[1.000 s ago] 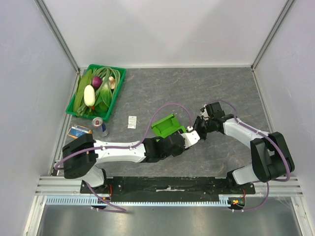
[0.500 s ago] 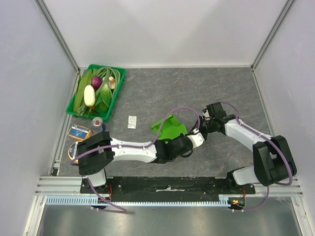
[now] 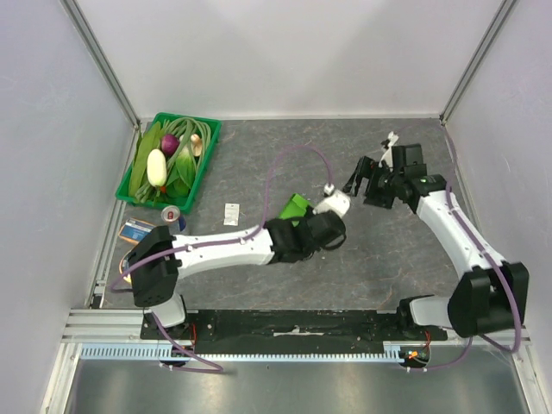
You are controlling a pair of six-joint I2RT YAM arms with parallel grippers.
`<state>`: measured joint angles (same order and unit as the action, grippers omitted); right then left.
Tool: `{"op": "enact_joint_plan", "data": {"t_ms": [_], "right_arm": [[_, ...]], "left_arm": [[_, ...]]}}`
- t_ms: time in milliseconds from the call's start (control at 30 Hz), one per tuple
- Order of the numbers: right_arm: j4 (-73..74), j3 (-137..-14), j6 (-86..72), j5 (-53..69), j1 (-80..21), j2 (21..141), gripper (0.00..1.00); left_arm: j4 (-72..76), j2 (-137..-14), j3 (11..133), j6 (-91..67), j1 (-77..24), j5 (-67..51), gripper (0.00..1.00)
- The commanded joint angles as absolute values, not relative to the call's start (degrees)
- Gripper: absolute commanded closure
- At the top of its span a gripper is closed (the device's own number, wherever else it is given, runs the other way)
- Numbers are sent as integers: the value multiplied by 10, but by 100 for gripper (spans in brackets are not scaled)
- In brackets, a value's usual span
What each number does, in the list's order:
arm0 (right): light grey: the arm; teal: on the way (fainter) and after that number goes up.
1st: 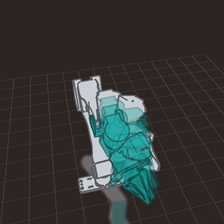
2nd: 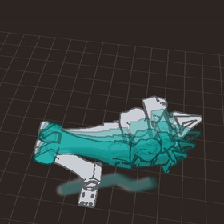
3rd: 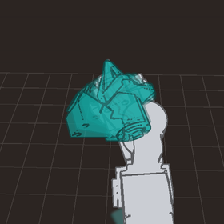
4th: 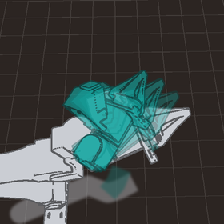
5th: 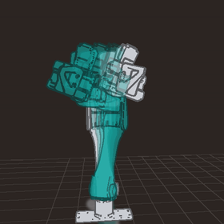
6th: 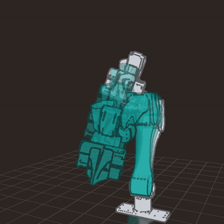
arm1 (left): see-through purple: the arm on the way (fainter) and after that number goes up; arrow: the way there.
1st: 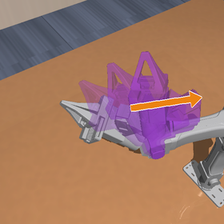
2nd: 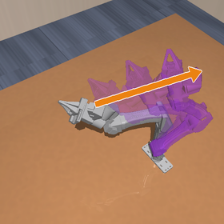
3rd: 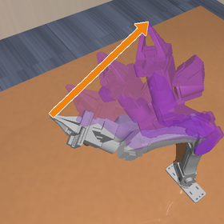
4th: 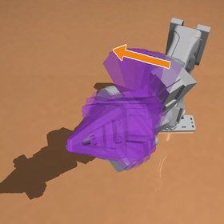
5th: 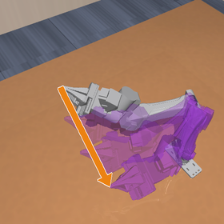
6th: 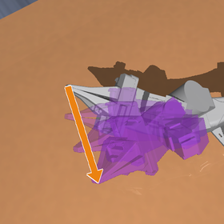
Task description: Fold the paper box
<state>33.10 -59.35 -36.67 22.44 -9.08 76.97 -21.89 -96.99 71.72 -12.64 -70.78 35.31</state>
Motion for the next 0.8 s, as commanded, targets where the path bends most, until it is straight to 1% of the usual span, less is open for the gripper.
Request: {"op": "enact_joint_plan", "data": {"t_ms": [0,33,200,367,467,533,567,600,667,700,767], "right_arm": [[367,-605,-260,68,-93,698,7],[365,-596,-259,64,-93,691,7],[379,-549,-242,84,-112,720,14],[348,-490,-257,136,-177,719,15],[283,-440,-314,148,-250,688,15],[188,-406,-345,122,-313,642,13],[149,-367,-342,107,-331,625,12],[80,-347,-326,64,-349,608,10],[34,-307,-282,24,-387,569,9],[-18,-293,-269,5,-397,555,9],[-71,-258,-243,4,-424,530,10]], "left_arm": [[-409,-933,813,-381,-653,334,98],[-425,-929,818,-442,-642,322,98],[-453,-910,816,-601,-566,259,98],[-489,-930,824,-751,-527,229,98],[-524,-943,825,-839,-514,225,98],[-544,-948,831,-887,-511,223,98],[-544,-949,831,-892,-509,220,98],[-545,-954,832,-896,-505,208,98],[-548,-957,832,-911,-499,193,98],[-550,-959,829,-916,-495,185,98],[-558,-960,827,-927,-491,179,98]]}}
